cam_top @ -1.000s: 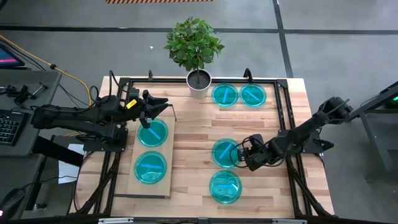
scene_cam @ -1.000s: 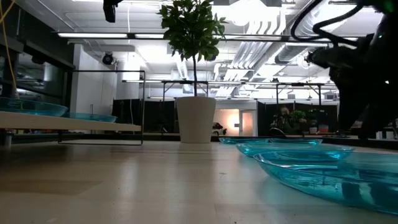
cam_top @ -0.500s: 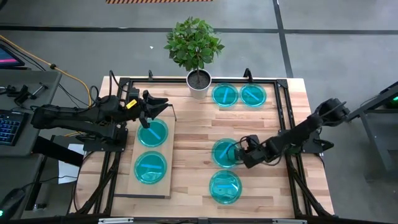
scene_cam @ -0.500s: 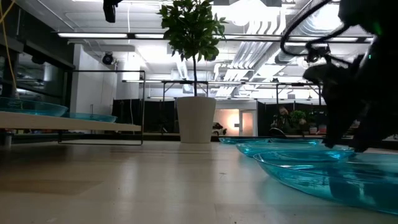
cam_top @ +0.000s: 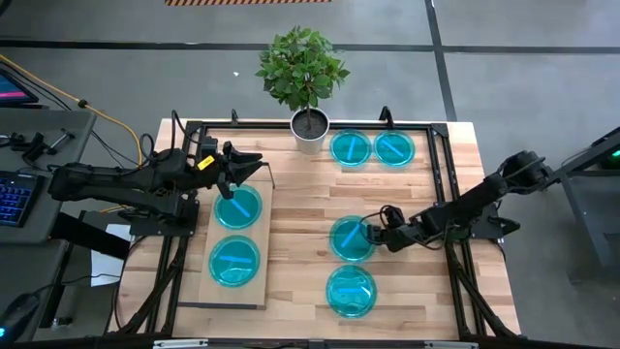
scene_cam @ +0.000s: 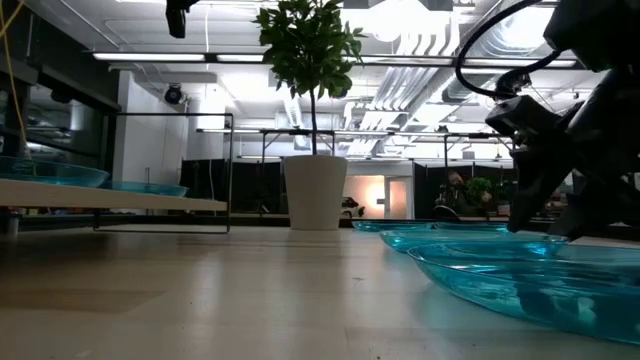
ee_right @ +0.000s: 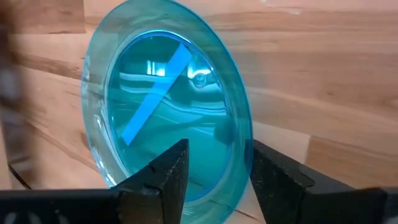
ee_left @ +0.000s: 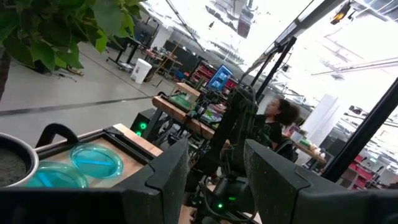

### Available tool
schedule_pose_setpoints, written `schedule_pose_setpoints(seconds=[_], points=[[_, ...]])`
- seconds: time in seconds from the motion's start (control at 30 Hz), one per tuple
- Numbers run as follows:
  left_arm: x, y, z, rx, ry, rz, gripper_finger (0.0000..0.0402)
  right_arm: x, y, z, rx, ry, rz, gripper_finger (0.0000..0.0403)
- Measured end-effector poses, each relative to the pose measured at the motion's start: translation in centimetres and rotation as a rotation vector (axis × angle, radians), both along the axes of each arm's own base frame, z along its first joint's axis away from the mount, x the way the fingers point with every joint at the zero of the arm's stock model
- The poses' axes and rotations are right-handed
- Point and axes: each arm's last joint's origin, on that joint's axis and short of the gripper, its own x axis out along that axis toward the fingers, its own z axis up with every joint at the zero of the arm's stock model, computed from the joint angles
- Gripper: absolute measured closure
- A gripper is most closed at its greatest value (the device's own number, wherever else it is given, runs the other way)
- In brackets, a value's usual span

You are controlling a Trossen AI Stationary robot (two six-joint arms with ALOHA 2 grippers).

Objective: Place and stack plates onto a shelf
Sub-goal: Stack the middle blue plate on the top blue plate on the shelf

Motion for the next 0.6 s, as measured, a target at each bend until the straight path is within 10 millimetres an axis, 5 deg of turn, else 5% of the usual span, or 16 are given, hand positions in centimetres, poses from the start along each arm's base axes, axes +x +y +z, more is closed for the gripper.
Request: schedule_pose_setpoints(seconds=[0.27,0.5,0.6], points=[[0.00,0.02,-0.03,0.000,0.003,0.005,0.0255,0.43,-0.14,-0.48,0.004,-0.011,-0.043,0.0259],[0.00,0.02,-0.03,0.001,0.004,0.005,0.0255,0.13,-0.26,-0.76,-0.002,0.017,-0.056,0.0388],[0.00,0.02,0.00,0.001,0.001,0.005,0.0255,0.41,-0.16,-0.32,0.013,-0.038,-0.049,0.0393]])
